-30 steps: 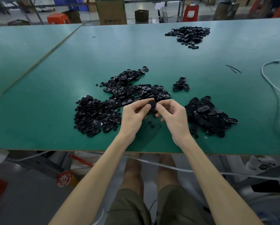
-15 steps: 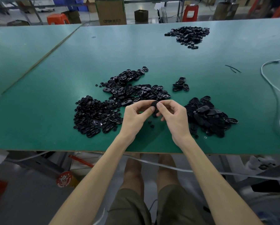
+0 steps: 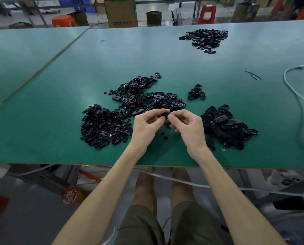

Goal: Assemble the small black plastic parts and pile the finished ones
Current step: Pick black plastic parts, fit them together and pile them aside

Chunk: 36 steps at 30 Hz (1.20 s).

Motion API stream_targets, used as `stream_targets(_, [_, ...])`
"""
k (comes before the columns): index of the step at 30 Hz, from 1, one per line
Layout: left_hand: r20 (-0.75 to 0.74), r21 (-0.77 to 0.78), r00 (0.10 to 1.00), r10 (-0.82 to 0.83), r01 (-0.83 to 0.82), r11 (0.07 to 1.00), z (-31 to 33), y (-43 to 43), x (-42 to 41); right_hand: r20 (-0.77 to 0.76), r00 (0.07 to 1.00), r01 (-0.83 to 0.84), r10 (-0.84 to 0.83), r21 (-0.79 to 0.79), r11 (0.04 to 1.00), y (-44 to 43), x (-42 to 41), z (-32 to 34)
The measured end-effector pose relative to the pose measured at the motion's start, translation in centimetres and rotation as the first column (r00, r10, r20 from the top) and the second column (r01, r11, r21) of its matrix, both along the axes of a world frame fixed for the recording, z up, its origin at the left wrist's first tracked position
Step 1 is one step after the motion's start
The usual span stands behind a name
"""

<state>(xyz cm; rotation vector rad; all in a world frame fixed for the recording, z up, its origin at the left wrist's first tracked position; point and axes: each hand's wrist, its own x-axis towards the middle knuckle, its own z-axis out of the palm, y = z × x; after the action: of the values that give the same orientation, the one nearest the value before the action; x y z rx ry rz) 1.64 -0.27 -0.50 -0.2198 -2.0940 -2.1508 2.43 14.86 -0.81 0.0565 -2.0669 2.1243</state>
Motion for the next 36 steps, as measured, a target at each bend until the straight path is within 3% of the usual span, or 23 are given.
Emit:
stream_targets(17, [0.016, -0.038, 0.999, 0.047, -0.046, 0.998, -0.07, 0.15, 0.04, 0.018, 1.000, -0.006, 0.005, 0.036, 0.999, -0.03, -0.07, -0.21])
stream_targets(25, [0.029, 0.021, 0.999, -0.020, 0.020, 1.000, 0.22, -0.18, 0.20, 0.007, 1.000, 0.027, -0.027, 0.004, 1.000, -0.03, -0.13, -0.29])
stream_targets(36, [0.021, -0.038, 1.000, 0.001, -0.001, 0.999, 0.44, 0.15, 0.41, 0.012, 0.999, 0.033, -0.033, 0.009, 0.999, 0.00, -0.09, -0.28])
